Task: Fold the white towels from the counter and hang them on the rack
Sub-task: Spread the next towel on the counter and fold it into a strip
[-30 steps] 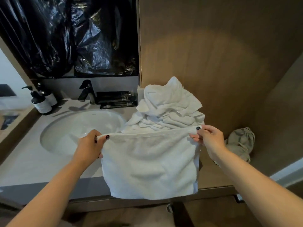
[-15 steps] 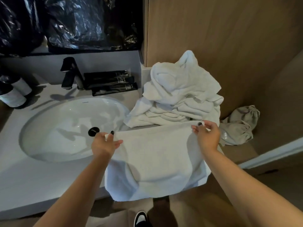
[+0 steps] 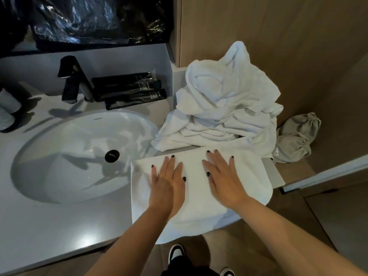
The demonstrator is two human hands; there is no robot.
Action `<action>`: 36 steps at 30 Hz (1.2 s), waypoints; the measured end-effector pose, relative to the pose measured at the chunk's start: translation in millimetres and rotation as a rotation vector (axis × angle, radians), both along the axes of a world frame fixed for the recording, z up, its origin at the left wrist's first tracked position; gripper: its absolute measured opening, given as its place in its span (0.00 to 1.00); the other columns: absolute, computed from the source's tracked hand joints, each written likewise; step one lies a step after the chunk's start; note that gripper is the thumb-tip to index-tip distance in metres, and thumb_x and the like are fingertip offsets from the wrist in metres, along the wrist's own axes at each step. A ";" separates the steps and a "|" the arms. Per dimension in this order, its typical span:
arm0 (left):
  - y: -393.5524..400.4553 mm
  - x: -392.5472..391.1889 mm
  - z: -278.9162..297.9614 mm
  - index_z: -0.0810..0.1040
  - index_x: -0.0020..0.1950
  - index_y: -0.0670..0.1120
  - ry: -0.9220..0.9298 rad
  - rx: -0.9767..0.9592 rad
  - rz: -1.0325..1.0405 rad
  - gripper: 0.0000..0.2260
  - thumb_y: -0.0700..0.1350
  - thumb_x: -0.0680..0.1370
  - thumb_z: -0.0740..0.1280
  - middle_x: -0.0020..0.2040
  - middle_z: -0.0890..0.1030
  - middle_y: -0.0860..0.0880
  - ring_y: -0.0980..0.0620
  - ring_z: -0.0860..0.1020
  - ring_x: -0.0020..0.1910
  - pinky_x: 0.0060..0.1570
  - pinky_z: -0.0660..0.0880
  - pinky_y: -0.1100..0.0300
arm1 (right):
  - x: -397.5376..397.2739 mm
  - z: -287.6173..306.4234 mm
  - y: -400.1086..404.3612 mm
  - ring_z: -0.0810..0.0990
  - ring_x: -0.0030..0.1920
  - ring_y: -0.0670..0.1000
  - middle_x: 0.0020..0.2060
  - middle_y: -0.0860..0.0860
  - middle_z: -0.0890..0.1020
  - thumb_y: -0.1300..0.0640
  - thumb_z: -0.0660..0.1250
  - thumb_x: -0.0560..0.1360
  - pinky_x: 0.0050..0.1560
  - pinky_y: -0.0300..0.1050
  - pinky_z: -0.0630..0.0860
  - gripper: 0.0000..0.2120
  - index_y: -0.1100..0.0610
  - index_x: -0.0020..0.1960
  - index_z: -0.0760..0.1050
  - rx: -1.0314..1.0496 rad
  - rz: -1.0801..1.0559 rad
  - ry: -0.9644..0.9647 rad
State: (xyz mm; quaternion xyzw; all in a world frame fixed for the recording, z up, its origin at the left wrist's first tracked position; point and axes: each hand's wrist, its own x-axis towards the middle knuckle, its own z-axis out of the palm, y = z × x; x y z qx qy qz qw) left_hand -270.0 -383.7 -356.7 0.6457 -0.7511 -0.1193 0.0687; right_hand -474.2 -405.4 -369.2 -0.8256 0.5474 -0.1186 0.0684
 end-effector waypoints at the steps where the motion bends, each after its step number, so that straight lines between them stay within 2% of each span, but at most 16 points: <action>1: -4.2 2.7 -0.2 0.65 0.77 0.47 0.013 -0.014 0.004 0.24 0.51 0.82 0.51 0.79 0.61 0.45 0.46 0.57 0.79 0.76 0.49 0.43 | 1.7 -0.1 -4.0 0.62 0.75 0.58 0.72 0.58 0.70 0.56 0.51 0.79 0.67 0.73 0.62 0.22 0.60 0.68 0.73 -0.017 0.025 0.019; 3: -14.4 5.4 -1.9 0.78 0.66 0.44 0.038 -0.183 0.005 0.18 0.48 0.79 0.61 0.66 0.78 0.42 0.44 0.76 0.66 0.70 0.63 0.44 | 5.9 4.4 -14.1 0.69 0.71 0.60 0.67 0.59 0.75 0.57 0.51 0.78 0.65 0.71 0.65 0.21 0.61 0.65 0.75 -0.076 0.061 0.043; 4: -21.2 8.0 -3.9 0.81 0.60 0.43 0.041 -0.242 0.021 0.17 0.48 0.77 0.61 0.59 0.82 0.43 0.43 0.80 0.58 0.65 0.65 0.47 | 7.3 6.1 -20.7 0.72 0.69 0.60 0.65 0.58 0.76 0.57 0.52 0.78 0.65 0.70 0.67 0.21 0.62 0.64 0.75 -0.104 0.067 0.043; 5: -28.1 10.6 -3.9 0.83 0.56 0.43 0.049 -0.258 0.032 0.17 0.49 0.76 0.59 0.54 0.82 0.44 0.43 0.81 0.52 0.58 0.65 0.50 | 8.6 8.6 -27.5 0.74 0.66 0.59 0.63 0.58 0.77 0.57 0.52 0.77 0.64 0.68 0.68 0.20 0.61 0.63 0.76 -0.127 0.067 0.036; 7: -38.5 14.1 -4.7 0.83 0.52 0.44 0.089 -0.237 0.060 0.16 0.50 0.75 0.60 0.49 0.80 0.45 0.42 0.79 0.47 0.51 0.65 0.50 | 9.8 9.8 -39.3 0.76 0.59 0.57 0.57 0.56 0.79 0.58 0.54 0.76 0.64 0.61 0.68 0.18 0.60 0.59 0.78 -0.200 0.074 0.020; 9: -45.1 16.3 -3.3 0.82 0.50 0.44 0.157 -0.189 0.090 0.11 0.49 0.74 0.66 0.47 0.79 0.45 0.41 0.76 0.46 0.48 0.68 0.49 | 10.2 9.6 -49.3 0.77 0.52 0.57 0.51 0.54 0.80 0.58 0.56 0.74 0.59 0.52 0.65 0.14 0.58 0.52 0.79 -0.248 0.083 -0.008; 12: -52.9 20.4 0.0 0.80 0.47 0.43 0.242 -0.081 0.158 0.08 0.46 0.74 0.74 0.48 0.77 0.43 0.39 0.74 0.49 0.49 0.66 0.49 | 9.7 10.8 -60.2 0.76 0.48 0.55 0.48 0.50 0.79 0.56 0.58 0.74 0.51 0.48 0.62 0.11 0.56 0.49 0.79 -0.217 0.060 -0.025; 17: -59.5 25.9 3.4 0.77 0.47 0.44 0.245 -0.107 0.111 0.08 0.47 0.76 0.72 0.53 0.76 0.45 0.42 0.72 0.54 0.52 0.61 0.55 | 6.4 13.1 -72.5 0.74 0.47 0.53 0.46 0.47 0.76 0.53 0.56 0.74 0.46 0.48 0.59 0.09 0.53 0.46 0.73 -0.136 0.067 -0.026; 23: -72.0 27.6 3.7 0.75 0.46 0.44 0.292 -0.094 0.137 0.07 0.47 0.78 0.70 0.45 0.74 0.50 0.43 0.73 0.49 0.49 0.60 0.54 | 7.7 12.5 -81.2 0.70 0.47 0.49 0.45 0.46 0.75 0.48 0.54 0.75 0.43 0.45 0.52 0.12 0.52 0.47 0.73 -0.062 -0.005 -0.128; 27: -79.2 30.5 2.9 0.74 0.44 0.46 0.322 -0.061 0.136 0.09 0.48 0.77 0.70 0.42 0.73 0.52 0.45 0.74 0.47 0.48 0.60 0.55 | 6.9 10.9 -85.2 0.70 0.47 0.47 0.45 0.46 0.75 0.46 0.54 0.75 0.44 0.47 0.55 0.13 0.52 0.47 0.74 -0.043 -0.012 -0.160; 30: -80.4 31.7 2.8 0.73 0.43 0.48 0.358 -0.072 0.129 0.10 0.49 0.76 0.72 0.41 0.73 0.53 0.48 0.73 0.45 0.48 0.62 0.55 | 6.6 10.1 -85.0 0.70 0.46 0.46 0.45 0.45 0.76 0.46 0.57 0.74 0.43 0.46 0.52 0.12 0.52 0.46 0.75 -0.063 -0.011 -0.180; 33: -78.3 33.3 -3.9 0.74 0.42 0.46 0.287 -0.162 0.080 0.10 0.49 0.76 0.72 0.40 0.74 0.52 0.44 0.75 0.43 0.45 0.63 0.54 | 6.7 11.0 -83.5 0.69 0.46 0.46 0.44 0.46 0.76 0.47 0.58 0.75 0.43 0.46 0.53 0.11 0.53 0.46 0.75 -0.094 -0.001 -0.181; 36: -73.3 36.0 -12.2 0.70 0.43 0.47 0.270 -0.283 -0.014 0.10 0.53 0.76 0.65 0.40 0.75 0.47 0.42 0.75 0.39 0.41 0.65 0.54 | 2.1 11.6 -81.4 0.71 0.47 0.50 0.46 0.48 0.76 0.48 0.59 0.75 0.45 0.48 0.60 0.11 0.53 0.47 0.75 -0.123 0.034 -0.121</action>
